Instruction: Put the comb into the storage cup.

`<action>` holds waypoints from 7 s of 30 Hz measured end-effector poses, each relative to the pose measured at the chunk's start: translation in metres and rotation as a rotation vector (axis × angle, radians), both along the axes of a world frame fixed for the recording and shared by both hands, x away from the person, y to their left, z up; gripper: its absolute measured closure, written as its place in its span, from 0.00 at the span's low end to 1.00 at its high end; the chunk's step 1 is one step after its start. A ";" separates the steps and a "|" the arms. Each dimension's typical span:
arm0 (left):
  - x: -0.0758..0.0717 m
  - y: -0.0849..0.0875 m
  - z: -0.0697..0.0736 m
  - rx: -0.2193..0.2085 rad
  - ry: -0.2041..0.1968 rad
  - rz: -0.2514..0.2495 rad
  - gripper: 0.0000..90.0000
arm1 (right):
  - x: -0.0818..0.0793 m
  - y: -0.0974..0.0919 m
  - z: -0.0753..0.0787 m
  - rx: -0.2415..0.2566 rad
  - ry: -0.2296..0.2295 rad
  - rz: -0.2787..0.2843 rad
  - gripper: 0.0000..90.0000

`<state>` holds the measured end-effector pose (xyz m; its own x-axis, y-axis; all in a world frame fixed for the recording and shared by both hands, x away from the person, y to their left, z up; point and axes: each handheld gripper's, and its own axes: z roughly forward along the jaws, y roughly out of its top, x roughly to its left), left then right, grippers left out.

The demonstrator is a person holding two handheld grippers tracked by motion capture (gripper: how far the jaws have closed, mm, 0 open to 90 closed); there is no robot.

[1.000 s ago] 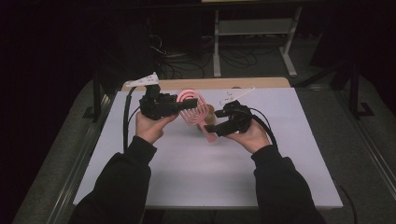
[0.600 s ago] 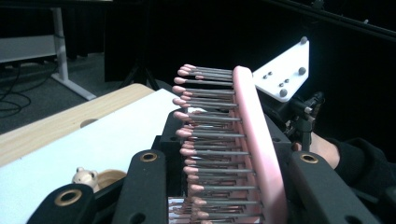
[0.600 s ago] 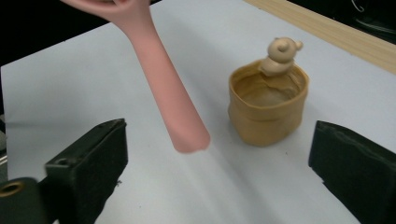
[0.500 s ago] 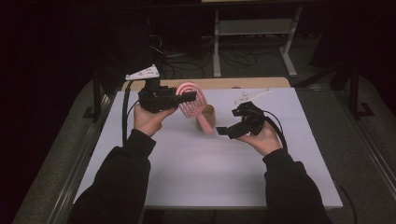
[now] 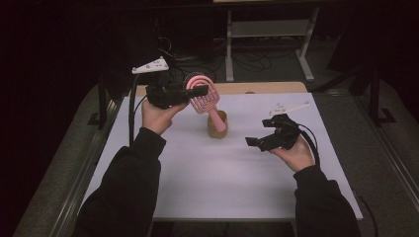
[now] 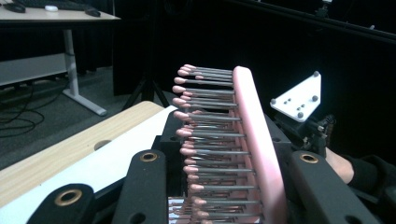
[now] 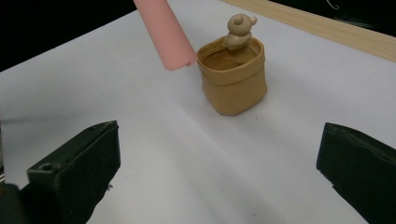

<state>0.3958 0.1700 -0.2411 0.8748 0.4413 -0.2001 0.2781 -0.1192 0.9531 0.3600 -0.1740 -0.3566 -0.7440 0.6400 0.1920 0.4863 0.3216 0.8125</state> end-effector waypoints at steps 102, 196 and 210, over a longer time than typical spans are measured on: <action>0.054 -0.006 -0.067 0.038 0.077 0.134 0.70 | -0.073 -0.076 -0.065 0.052 -0.042 -0.076 0.00; 0.016 0.092 -0.110 0.037 0.087 0.278 0.00 | -0.067 -0.073 -0.072 0.023 -0.010 -0.070 0.00; 0.004 0.107 -0.123 0.047 0.086 0.296 0.00 | -0.067 -0.072 -0.073 0.018 -0.009 -0.070 0.00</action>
